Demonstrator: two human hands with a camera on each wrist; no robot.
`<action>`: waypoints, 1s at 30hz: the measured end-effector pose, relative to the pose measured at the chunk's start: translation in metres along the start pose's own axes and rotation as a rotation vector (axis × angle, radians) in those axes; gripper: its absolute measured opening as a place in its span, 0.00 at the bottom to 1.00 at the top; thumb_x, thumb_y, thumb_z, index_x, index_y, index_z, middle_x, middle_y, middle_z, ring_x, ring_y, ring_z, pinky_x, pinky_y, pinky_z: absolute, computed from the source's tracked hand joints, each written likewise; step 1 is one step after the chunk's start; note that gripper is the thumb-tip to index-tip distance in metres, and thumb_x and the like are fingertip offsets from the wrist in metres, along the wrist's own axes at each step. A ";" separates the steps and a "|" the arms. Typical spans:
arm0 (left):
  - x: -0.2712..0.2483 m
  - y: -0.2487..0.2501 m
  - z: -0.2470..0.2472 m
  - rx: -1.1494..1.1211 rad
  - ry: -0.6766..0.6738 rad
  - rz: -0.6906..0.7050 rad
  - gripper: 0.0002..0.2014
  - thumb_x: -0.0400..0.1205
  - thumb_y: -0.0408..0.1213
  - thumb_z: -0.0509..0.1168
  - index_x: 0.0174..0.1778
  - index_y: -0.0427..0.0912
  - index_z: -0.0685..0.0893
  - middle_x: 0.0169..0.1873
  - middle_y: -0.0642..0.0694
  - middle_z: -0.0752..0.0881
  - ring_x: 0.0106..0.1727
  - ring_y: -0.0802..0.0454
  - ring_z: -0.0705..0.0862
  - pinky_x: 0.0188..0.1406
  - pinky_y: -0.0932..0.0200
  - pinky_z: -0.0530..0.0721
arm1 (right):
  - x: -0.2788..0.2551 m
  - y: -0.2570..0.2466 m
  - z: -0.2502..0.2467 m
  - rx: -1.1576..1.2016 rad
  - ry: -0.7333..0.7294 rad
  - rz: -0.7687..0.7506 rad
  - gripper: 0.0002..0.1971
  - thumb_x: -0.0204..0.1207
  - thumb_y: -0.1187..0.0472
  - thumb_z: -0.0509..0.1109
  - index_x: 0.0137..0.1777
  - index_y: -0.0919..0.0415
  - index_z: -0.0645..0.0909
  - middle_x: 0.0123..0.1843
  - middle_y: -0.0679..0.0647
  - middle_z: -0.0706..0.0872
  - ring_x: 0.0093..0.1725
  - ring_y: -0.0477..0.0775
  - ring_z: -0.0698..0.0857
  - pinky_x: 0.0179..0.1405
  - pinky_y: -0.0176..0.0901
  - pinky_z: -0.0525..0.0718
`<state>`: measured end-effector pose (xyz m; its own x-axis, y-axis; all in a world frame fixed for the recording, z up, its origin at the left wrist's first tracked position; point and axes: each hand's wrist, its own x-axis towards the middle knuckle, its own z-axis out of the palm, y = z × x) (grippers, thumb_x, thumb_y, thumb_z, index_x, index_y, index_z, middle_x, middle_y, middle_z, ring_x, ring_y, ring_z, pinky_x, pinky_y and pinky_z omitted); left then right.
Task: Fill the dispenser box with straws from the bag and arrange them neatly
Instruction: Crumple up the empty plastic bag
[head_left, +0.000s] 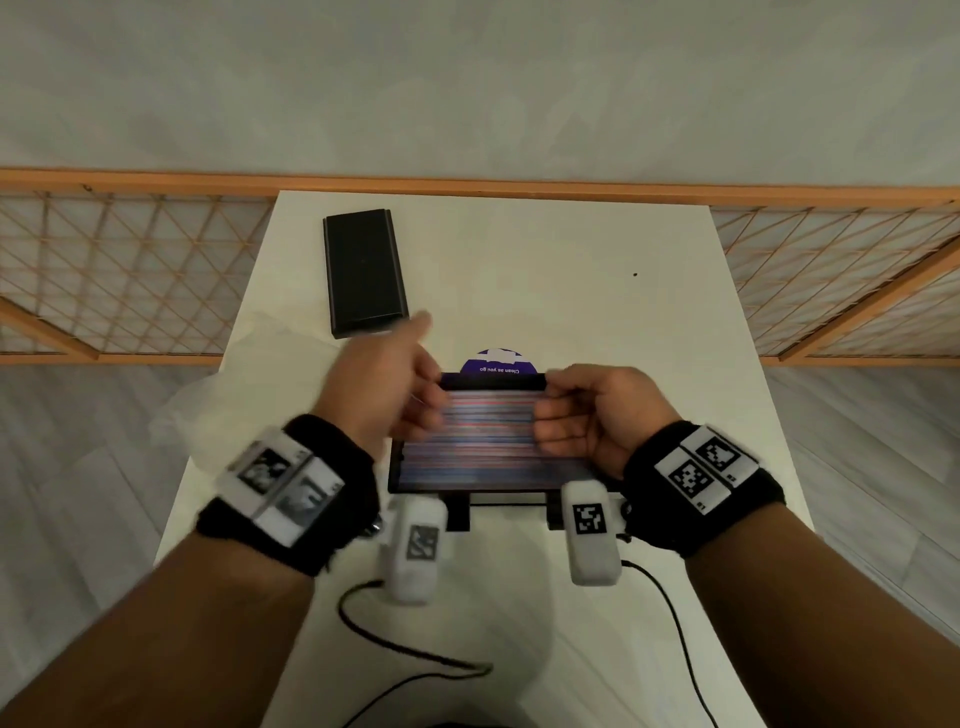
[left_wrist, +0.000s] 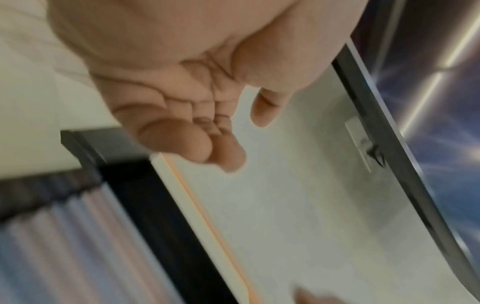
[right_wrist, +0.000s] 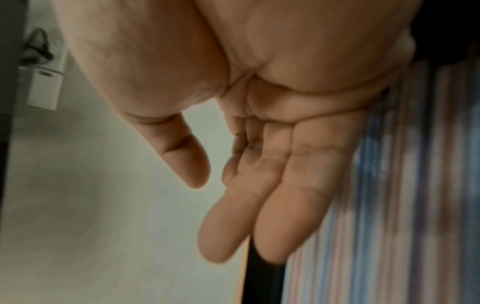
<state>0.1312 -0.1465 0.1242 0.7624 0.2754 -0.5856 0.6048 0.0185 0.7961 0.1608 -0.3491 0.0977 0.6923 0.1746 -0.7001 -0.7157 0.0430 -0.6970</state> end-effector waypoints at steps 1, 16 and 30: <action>0.005 0.004 -0.015 -0.032 0.090 0.028 0.20 0.86 0.50 0.62 0.34 0.40 0.80 0.23 0.42 0.82 0.18 0.47 0.77 0.19 0.62 0.72 | -0.003 -0.004 -0.003 0.011 0.010 -0.027 0.10 0.79 0.61 0.67 0.37 0.63 0.79 0.28 0.59 0.85 0.20 0.56 0.84 0.22 0.44 0.86; 0.085 -0.145 -0.064 0.958 0.067 -0.209 0.65 0.70 0.44 0.83 0.88 0.57 0.38 0.79 0.32 0.69 0.73 0.31 0.78 0.68 0.45 0.81 | -0.020 -0.044 -0.009 0.057 0.124 -0.229 0.09 0.78 0.62 0.63 0.39 0.64 0.79 0.30 0.60 0.84 0.20 0.58 0.81 0.26 0.47 0.86; 0.022 -0.027 -0.045 0.541 0.432 0.475 0.14 0.87 0.44 0.63 0.41 0.37 0.82 0.35 0.43 0.85 0.39 0.42 0.81 0.33 0.51 0.71 | -0.044 0.000 0.044 -0.886 -0.035 -0.969 0.41 0.69 0.69 0.74 0.79 0.41 0.65 0.76 0.45 0.70 0.43 0.46 0.87 0.44 0.32 0.85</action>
<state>0.1209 -0.0983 0.0967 0.8752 0.4837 -0.0092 0.3530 -0.6255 0.6958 0.1268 -0.3135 0.1354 0.8759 0.4636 0.1336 0.3788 -0.4893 -0.7855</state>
